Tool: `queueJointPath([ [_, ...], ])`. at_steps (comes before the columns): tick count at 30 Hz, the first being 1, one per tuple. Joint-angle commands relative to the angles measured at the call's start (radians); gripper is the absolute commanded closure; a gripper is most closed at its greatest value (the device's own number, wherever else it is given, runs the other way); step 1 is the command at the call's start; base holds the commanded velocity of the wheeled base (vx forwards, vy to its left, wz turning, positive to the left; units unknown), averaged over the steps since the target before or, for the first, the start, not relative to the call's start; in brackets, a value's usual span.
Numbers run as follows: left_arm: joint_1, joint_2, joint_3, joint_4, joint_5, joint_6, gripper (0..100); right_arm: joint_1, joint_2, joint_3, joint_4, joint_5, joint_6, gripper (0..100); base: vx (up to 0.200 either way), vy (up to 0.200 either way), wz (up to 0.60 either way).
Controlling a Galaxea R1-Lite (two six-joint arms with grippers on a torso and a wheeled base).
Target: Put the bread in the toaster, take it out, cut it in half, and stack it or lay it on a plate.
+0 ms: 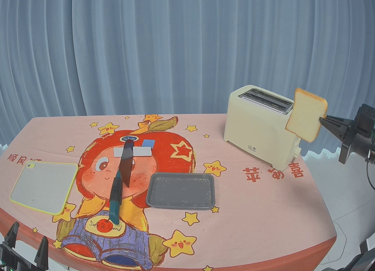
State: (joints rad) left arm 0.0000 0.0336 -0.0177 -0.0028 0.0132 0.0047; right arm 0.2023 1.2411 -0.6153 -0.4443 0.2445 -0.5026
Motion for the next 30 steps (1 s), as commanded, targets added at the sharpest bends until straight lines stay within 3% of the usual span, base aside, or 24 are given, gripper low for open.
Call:
queueJointPath([
  [1, 0.000, 0.002, 0.018, 0.000, 0.001, 0.000, 0, -0.023, 0.052, -0.052, 0.001, 0.022, -0.001, 100, 0.000, 0.000, 0.00],
  [5, 0.000, 0.002, 0.018, 0.000, 0.001, 0.000, 0, -0.047, 0.104, -0.106, -0.007, 0.065, -0.001, 100, 0.000, 0.000, 0.00],
  [19, 0.000, 0.002, 0.018, 0.000, 0.001, 0.000, 0, -0.064, 0.262, -0.313, -0.010, 0.087, -0.001, 100, 0.000, 0.000, 0.00],
  [30, 0.000, 0.002, 0.018, 0.000, 0.001, 0.000, 0, -0.055, 0.328, -0.351, -0.014, 0.096, -0.001, 100, 0.000, 0.000, 0.00],
])
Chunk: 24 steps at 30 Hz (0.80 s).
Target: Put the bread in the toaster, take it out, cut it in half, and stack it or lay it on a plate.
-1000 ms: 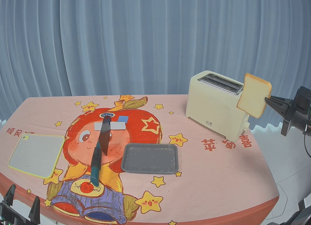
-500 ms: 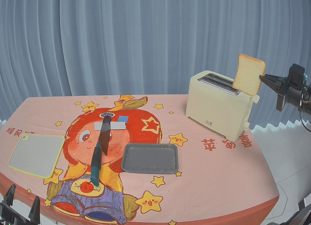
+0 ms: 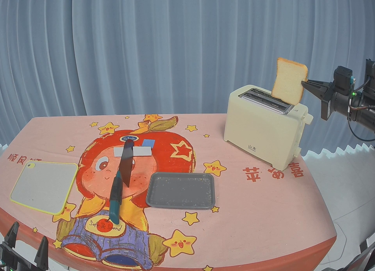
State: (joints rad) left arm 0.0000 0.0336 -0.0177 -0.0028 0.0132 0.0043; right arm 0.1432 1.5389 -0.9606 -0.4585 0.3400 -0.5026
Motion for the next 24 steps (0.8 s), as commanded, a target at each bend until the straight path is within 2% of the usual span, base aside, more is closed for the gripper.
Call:
queueJointPath([
  [1, 0.000, 0.002, 0.018, 0.000, 0.001, 0.000, 0, 0.004, 0.036, -0.007, 0.000, -0.001, -0.001, 100, 0.000, 0.000, 0.00],
  [24, 0.000, 0.002, 0.018, 0.000, 0.001, 0.000, 0, 0.013, 0.167, -0.105, 0.000, -0.004, -0.004, 100, 0.000, 0.000, 0.00],
])
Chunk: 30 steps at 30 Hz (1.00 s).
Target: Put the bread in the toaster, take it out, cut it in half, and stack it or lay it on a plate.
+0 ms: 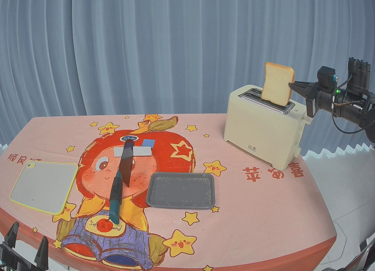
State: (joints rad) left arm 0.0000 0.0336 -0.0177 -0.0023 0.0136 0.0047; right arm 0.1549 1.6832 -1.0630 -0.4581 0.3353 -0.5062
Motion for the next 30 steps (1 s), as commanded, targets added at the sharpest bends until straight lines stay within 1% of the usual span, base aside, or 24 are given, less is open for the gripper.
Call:
queueJointPath([
  [1, 0.000, 0.002, 0.018, -0.001, 0.000, 0.000, 0, 0.002, 0.024, -0.003, -0.001, -0.001, 0.000, 100, 0.000, 0.000, 0.00],
  [8, 0.000, 0.002, 0.018, -0.001, 0.000, 0.000, 0, 0.003, 0.035, -0.005, -0.004, -0.004, 0.000, 100, 0.000, 0.000, 0.00],
  [11, 0.000, 0.002, 0.018, -0.001, 0.000, 0.000, 0, 0.000, 0.047, -0.005, -0.028, -0.006, 0.000, 100, 0.000, 0.000, 0.00],
  [21, 0.000, 0.002, 0.018, -0.001, 0.000, 0.000, 0, 0.002, 0.053, 0.000, -0.030, -0.009, 0.000, 100, 0.000, 0.000, 0.00],
  [30, 0.000, 0.002, 0.018, -0.001, 0.000, 0.000, 0, -0.006, 0.061, -0.015, -0.031, -0.010, 0.001, 100, 0.000, 0.000, 0.00],
])
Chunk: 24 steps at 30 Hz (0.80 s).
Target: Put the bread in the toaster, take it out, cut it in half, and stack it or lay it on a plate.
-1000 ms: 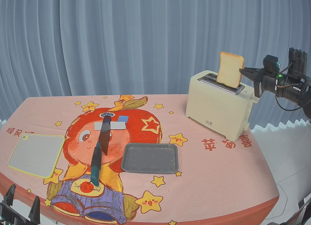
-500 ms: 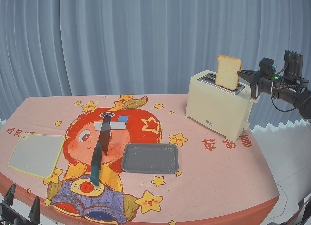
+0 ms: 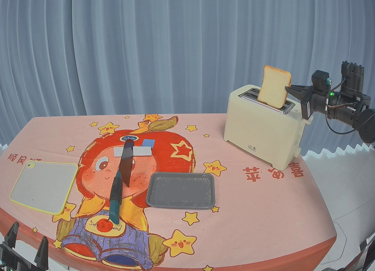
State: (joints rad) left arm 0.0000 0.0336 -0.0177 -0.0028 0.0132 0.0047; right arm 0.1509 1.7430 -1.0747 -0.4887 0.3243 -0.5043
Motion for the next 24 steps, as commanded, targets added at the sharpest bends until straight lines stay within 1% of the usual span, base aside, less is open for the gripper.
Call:
queueJointPath([
  [1, 0.000, 0.002, 0.018, 0.000, 0.001, 0.000, 0, -0.004, 0.001, -0.005, -0.001, 0.001, 0.000, 100, 0.000, 0.000, 0.00],
  [8, 0.000, 0.002, 0.018, 0.000, 0.001, 0.000, 0, -0.005, 0.003, -0.014, -0.001, -0.002, -0.002, 100, 0.000, 0.000, 0.00],
  [14, 0.000, 0.002, 0.018, 0.000, 0.001, 0.000, 0, -0.007, -0.002, 0.001, 0.001, -0.004, -0.003, 100, 0.000, 0.000, 0.00],
  [18, 0.000, 0.002, 0.018, 0.000, 0.001, 0.000, 0, -0.005, 0.001, 0.007, -0.001, -0.021, -0.003, 100, 0.000, 0.000, 0.00],
  [24, 0.000, 0.002, 0.018, 0.000, 0.001, 0.000, 0, 0.004, 0.003, 0.009, -0.001, -0.022, -0.003, 100, 0.000, 0.000, 0.00],
])
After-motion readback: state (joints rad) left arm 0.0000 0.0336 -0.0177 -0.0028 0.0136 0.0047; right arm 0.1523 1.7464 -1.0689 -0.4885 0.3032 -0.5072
